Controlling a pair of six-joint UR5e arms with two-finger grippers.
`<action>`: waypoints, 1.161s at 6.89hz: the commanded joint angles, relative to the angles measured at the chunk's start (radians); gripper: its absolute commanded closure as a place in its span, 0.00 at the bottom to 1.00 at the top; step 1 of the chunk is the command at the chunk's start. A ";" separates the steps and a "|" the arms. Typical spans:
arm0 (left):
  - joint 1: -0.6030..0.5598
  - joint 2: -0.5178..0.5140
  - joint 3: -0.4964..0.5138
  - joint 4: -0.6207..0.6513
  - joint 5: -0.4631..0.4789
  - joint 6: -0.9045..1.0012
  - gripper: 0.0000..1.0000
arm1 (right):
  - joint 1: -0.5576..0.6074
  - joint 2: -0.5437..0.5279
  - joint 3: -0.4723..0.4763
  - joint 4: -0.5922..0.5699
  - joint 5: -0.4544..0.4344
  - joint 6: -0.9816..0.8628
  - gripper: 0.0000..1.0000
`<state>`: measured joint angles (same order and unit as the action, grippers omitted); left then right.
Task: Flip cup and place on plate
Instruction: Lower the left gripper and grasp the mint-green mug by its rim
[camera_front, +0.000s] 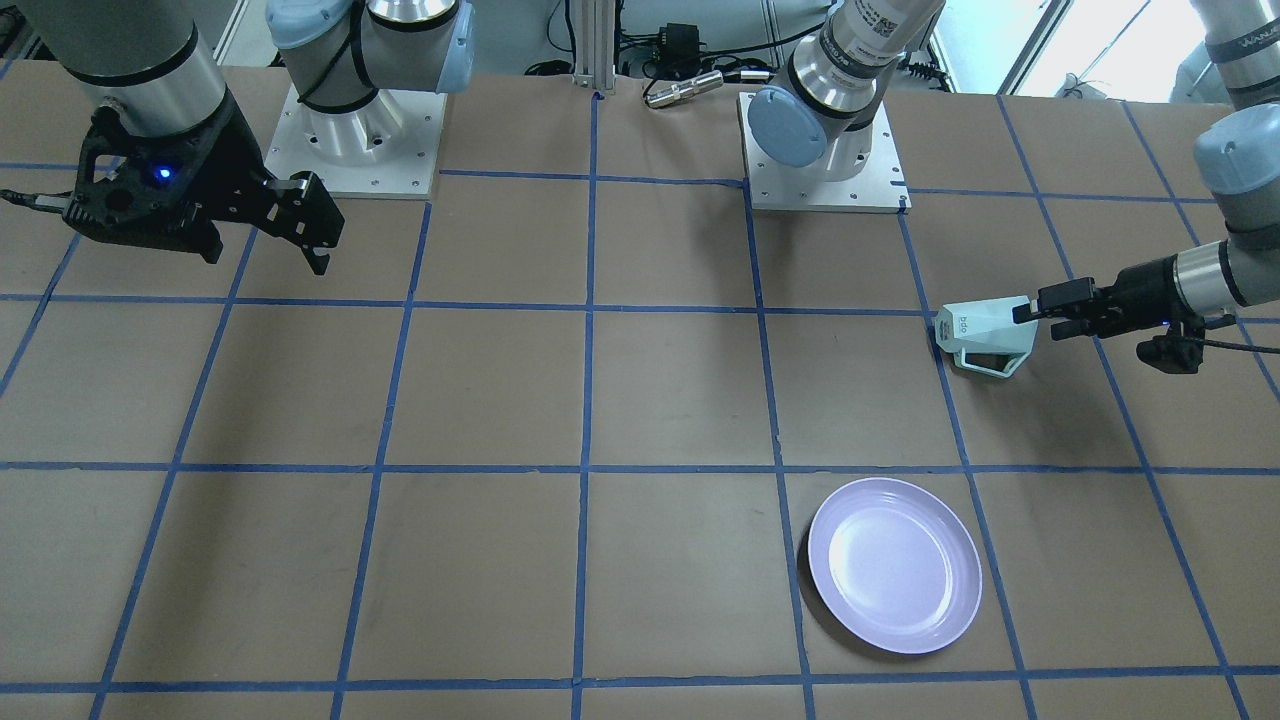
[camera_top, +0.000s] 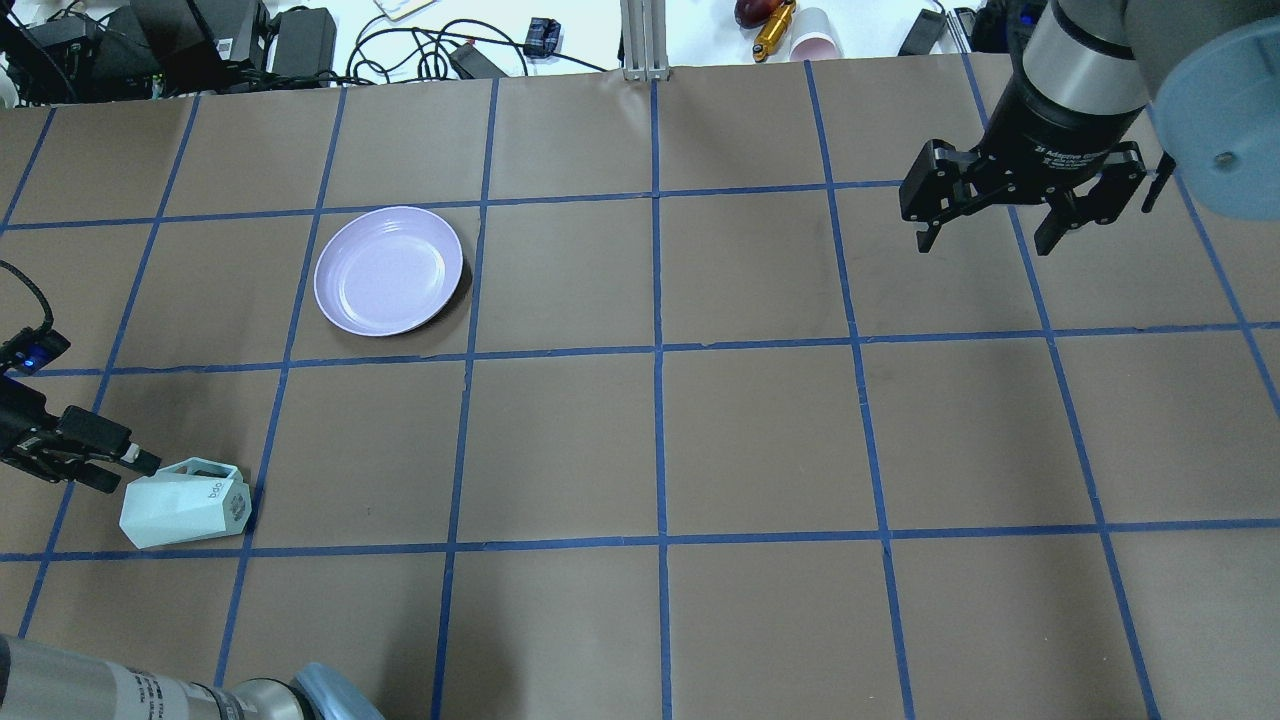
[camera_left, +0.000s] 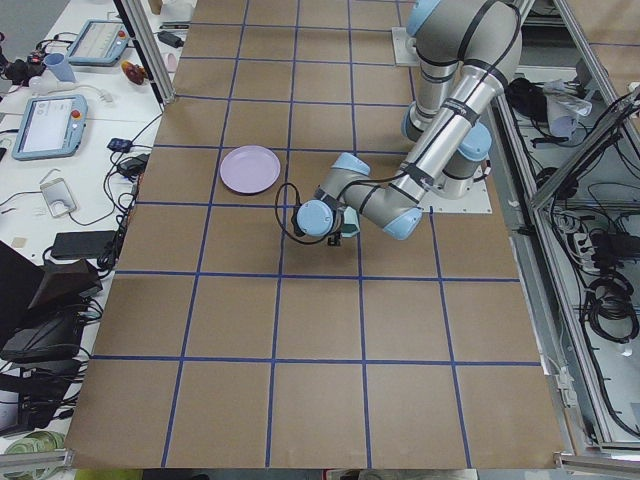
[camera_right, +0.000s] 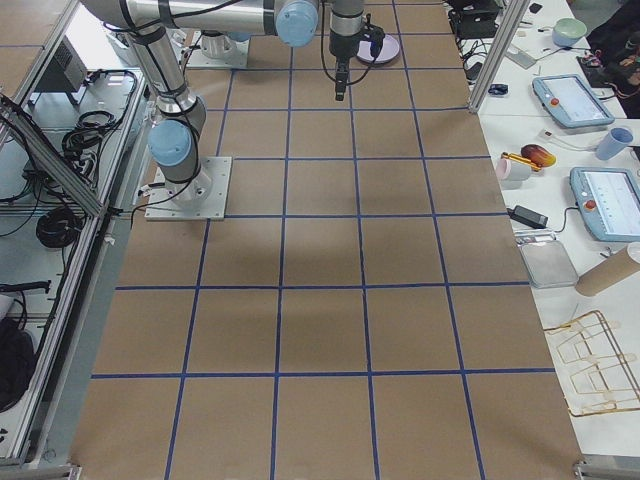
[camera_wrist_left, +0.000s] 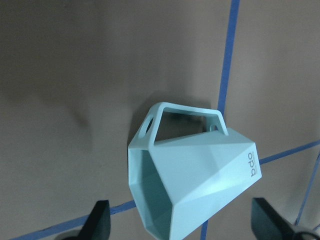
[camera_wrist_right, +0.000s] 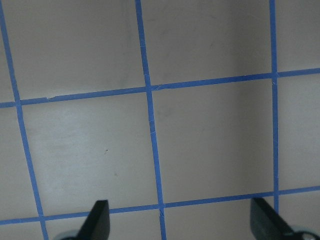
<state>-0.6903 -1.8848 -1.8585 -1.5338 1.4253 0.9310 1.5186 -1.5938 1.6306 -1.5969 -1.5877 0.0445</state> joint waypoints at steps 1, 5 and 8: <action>0.000 -0.008 -0.010 -0.003 -0.009 -0.006 0.00 | 0.000 0.000 0.000 0.000 0.000 0.000 0.00; 0.000 -0.013 -0.036 -0.055 -0.016 -0.057 0.00 | 0.000 0.000 0.000 0.000 0.000 0.000 0.00; 0.000 -0.020 -0.033 -0.065 -0.057 -0.073 0.72 | 0.000 0.000 0.000 0.000 0.000 0.000 0.00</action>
<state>-0.6902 -1.9011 -1.8936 -1.5972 1.3711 0.8605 1.5186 -1.5938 1.6306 -1.5969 -1.5877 0.0445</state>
